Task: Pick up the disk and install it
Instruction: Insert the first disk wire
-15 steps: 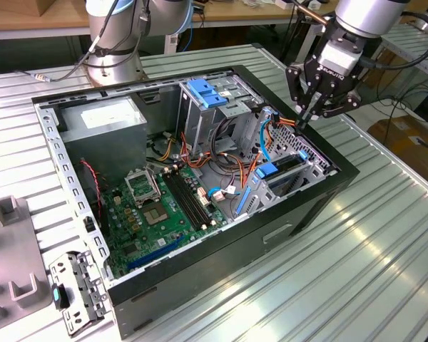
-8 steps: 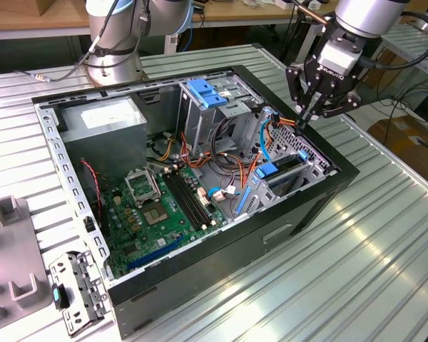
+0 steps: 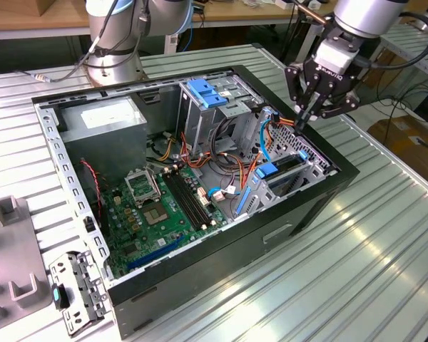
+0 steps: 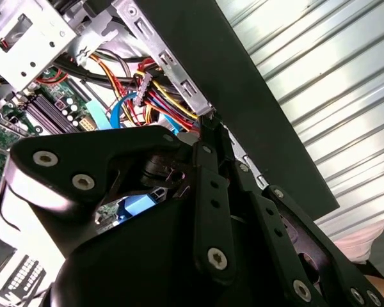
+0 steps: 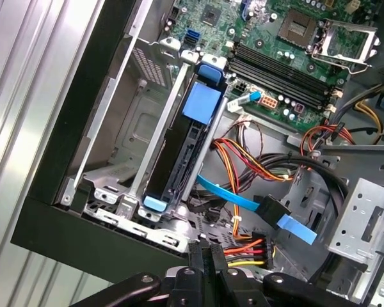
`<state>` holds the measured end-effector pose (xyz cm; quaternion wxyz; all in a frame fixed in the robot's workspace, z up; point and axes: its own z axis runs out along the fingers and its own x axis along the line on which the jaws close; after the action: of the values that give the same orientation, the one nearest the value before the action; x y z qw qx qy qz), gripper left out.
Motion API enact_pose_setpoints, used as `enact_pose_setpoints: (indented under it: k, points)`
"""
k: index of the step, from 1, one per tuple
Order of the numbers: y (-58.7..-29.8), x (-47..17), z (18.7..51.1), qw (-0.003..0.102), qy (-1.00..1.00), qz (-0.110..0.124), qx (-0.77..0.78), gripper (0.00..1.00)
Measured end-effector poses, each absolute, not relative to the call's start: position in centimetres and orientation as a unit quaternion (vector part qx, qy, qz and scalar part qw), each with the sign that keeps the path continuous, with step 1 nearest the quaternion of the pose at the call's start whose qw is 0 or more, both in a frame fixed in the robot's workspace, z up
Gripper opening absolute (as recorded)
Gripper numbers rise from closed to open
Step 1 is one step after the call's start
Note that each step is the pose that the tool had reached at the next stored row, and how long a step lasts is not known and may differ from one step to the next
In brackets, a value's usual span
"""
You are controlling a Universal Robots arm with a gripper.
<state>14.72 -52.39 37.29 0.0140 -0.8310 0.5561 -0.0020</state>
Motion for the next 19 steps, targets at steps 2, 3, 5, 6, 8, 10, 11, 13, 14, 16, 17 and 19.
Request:
enact_pose_setpoints:
  k: [2,3,5,6,8,10,11,13,14,16,17,19]
  points:
    - [-52.39,14.45,37.29,0.014,0.557,-0.002,-0.83,0.16]
    - [-52.4,14.38,37.28,0.014,0.558,-0.002,-0.83,0.16]
    - [-52.4,14.29,37.29,0.014,0.561,-0.002,-0.828,0.16]
    - [-52.39,14.29,37.29,0.014,0.564,-0.002,-0.826,0.16]
    - [-52.39,14.28,37.27,0.014,0.575,-0.002,-0.818,0.16]
    - [-52.39,14.28,37.25,0.014,0.586,-0.002,-0.81,0.16]
    - [-52.39,14.28,37.25,0.014,0.591,-0.003,-0.807,0.16]
    - [-52.39,14.27,37.25,0.014,0.599,-0.003,-0.801,0.16]
    - [-52.4,14.27,37.24,0.014,0.602,-0.003,-0.798,0.16]
    - [-52.39,14.25,37.24,0.014,0.609,-0.003,-0.793,0.16]
    - [-52.39,14.25,37.24,0.014,0.609,-0.003,-0.793,0.16]
    - [-52.39,14.25,37.24,0.014,0.609,-0.003,-0.793,0.16]
